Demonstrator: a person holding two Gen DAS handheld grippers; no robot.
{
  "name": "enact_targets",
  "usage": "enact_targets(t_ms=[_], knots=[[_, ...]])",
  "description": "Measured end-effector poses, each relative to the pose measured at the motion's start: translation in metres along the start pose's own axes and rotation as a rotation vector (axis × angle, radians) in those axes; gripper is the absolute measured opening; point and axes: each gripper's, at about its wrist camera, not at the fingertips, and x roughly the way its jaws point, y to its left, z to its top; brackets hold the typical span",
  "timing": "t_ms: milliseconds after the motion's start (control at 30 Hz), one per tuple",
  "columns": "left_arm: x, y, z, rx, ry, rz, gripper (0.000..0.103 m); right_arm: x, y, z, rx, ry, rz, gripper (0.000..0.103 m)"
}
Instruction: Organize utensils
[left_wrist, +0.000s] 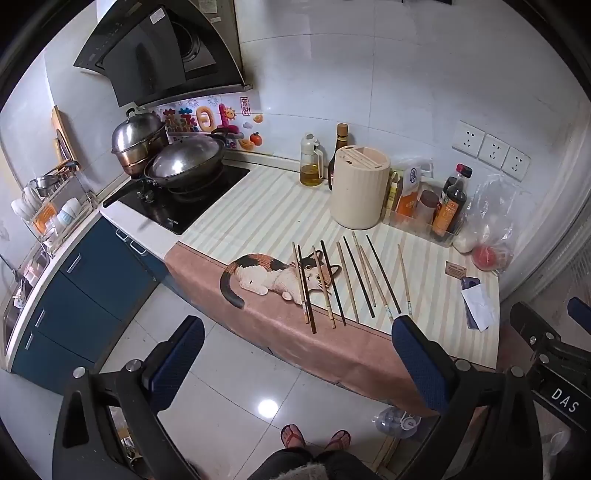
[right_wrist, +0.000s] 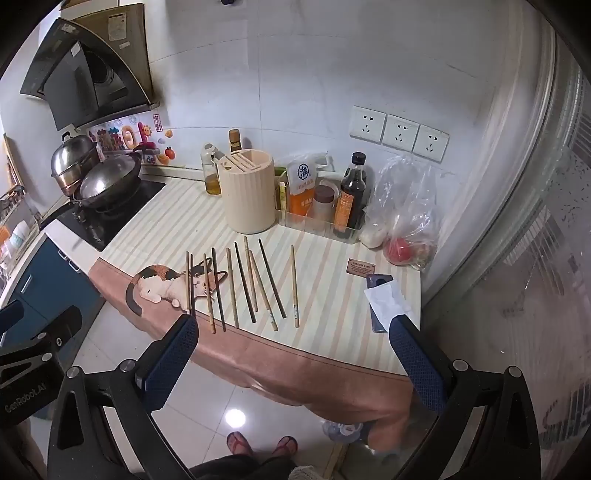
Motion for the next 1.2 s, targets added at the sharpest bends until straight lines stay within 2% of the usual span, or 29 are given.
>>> enact_targets(t_ms=[433,1200], knots=[[0.001,0.002,-0.003,-0.006,-0.006,-0.011,0.103,-0.001,0.000,0.000,0.001,-0.004,0.000,0.103],[-0.006,-0.006,0.012,0.005,-0.013,-0.007,0.103,-0.005,0.000,0.003,0.004,-0.009,0.003,0.103]])
